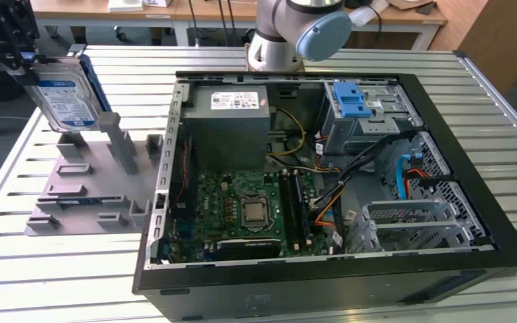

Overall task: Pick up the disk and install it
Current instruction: 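Pick up the disk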

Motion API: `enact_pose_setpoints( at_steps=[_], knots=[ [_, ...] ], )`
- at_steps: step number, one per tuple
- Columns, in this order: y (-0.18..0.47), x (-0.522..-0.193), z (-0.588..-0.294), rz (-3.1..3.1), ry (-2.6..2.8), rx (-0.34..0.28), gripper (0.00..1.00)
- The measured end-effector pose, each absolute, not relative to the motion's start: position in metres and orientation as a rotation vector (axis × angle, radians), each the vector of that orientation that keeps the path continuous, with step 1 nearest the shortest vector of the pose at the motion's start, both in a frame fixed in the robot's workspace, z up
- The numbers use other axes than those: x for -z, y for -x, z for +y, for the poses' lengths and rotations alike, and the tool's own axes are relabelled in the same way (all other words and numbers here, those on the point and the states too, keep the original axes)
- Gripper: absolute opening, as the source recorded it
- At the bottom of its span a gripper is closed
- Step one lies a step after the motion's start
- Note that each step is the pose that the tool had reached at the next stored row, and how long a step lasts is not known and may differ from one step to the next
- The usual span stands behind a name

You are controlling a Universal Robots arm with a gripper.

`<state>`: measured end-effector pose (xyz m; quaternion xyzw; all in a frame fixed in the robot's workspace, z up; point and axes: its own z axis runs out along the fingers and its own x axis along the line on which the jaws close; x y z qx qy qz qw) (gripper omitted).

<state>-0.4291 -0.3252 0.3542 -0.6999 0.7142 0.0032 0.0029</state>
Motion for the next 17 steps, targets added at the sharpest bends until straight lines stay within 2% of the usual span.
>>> enact_pose_setpoints(
  at_steps=[17],
  knots=[
    [0.4292,-0.363,-0.3252,2.24,2.195,-0.01,0.36]
  ],
)
